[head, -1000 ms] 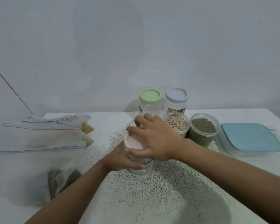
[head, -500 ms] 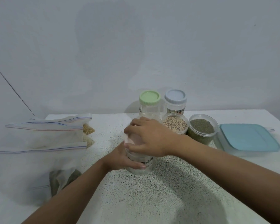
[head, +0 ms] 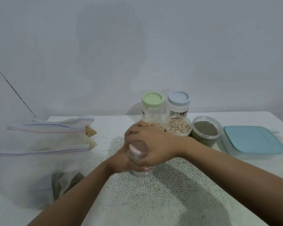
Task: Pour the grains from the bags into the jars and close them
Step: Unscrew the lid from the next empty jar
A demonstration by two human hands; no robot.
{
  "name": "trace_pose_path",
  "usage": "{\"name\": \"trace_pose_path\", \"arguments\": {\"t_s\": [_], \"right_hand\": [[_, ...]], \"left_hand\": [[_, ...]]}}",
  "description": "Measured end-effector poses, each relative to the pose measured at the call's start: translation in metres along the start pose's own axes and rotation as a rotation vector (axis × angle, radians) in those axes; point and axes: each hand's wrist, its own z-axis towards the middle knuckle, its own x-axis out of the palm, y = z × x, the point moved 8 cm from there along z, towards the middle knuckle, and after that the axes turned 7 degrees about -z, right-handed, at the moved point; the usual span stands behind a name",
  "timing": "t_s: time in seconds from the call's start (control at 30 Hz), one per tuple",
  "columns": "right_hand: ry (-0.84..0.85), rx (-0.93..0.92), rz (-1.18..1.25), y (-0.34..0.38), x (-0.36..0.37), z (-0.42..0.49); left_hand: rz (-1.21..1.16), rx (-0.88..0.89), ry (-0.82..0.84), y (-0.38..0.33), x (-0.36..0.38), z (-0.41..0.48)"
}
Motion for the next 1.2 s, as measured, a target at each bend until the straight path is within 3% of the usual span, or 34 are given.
{"name": "trace_pose_path", "arguments": {"t_s": [0.1,0.17,0.23,0.33,0.5,0.67,0.8,0.93,1.03,1.2], "right_hand": [[-0.062,-0.005,0.181,0.001,-0.013,0.0],[-0.115,0.128,0.035,-0.008,-0.016,-0.001],[-0.034,0.291,-0.185,-0.017,-0.007,-0.003],[0.034,0.356,-0.279,-0.017,0.005,-0.003],[-0.01,0.185,0.01,-0.012,0.0,-0.002],[-0.258,0.109,0.242,-0.018,-0.029,-0.016],[-0.496,0.222,0.517,-0.04,-0.055,-0.038],[-0.55,0.411,0.79,-0.075,-0.039,-0.072],[-0.551,0.538,0.613,-0.094,-0.024,-0.092],[-0.312,0.626,0.421,-0.111,0.027,-0.105]], "left_hand": [[0.007,-0.035,0.031,0.002,0.002,0.0],[0.053,-0.056,0.042,0.0,0.004,-0.001],[0.055,-0.061,0.04,0.001,0.004,-0.001],[0.056,-0.021,-0.01,-0.002,0.001,0.0],[0.0,0.001,0.013,0.001,0.001,0.004],[-0.007,-0.019,0.0,0.007,0.0,0.004],[0.02,0.021,-0.064,0.008,-0.002,0.005],[0.037,0.024,-0.11,0.016,0.001,0.002],[0.065,0.025,-0.084,0.016,0.007,0.007],[0.09,0.017,-0.086,0.02,0.018,0.019]]}}
